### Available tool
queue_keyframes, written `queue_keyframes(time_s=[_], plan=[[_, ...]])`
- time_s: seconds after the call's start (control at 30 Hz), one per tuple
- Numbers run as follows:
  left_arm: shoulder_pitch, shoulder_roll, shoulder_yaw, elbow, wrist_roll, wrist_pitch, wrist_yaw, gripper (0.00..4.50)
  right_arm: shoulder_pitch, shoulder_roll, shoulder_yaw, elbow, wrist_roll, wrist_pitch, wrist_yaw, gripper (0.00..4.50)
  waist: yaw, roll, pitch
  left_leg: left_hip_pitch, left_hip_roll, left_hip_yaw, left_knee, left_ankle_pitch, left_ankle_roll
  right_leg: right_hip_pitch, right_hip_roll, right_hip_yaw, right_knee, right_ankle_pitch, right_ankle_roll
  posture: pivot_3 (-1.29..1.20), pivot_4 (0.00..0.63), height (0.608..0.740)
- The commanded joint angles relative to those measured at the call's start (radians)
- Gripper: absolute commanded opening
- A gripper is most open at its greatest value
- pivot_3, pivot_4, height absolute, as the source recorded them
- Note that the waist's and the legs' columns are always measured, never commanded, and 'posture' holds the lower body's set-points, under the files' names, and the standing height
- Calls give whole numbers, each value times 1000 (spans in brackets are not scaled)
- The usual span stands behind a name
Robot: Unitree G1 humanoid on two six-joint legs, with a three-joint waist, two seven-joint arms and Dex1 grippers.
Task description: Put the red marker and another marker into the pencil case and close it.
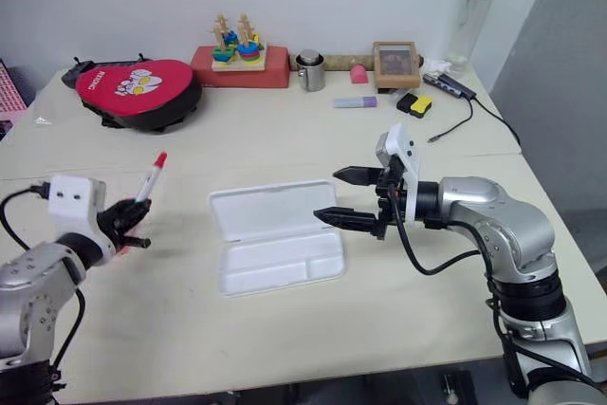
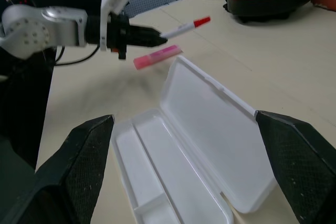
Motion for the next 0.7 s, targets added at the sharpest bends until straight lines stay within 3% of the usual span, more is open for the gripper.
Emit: queue_keyframes(time_s=[0.03, 0.27, 0.4, 0.7], plan=[[-17, 117, 10, -152, -90, -4, -173, 417, 0, -45, 14, -6, -22, -41, 44, 4500, -2, 0, 0, 0, 0, 1, 0, 0, 0, 0, 0, 0, 0, 0, 0, 0, 150, 740], [-38, 226, -54, -263, -172, -27, -356, 417, -16, -71, 27, 30, -34, -52, 70, 4500, -4, 1, 1, 0, 0, 1, -1, 0, 0, -1, 0, 1, -1, 0, 0, 0, 150, 740], [-39, 274, -174, -311, -209, -36, -488, 417, -13, -90, 34, 38, -41, -57, 98, 4500, -7, 1, 1, 0, 0, 1, 0, 0, 0, -1, 0, 1, -1, 0, 0, 0, 150, 740], [-73, 310, -463, -129, 93, -323, -621, 417, -6, -100, 29, 45, -52, -61, 105, 4500, -7, 3, 2, 0, 0, 1, 0, 0, 0, -1, 1, 1, 0, 0, 0, 0, 150, 740]])
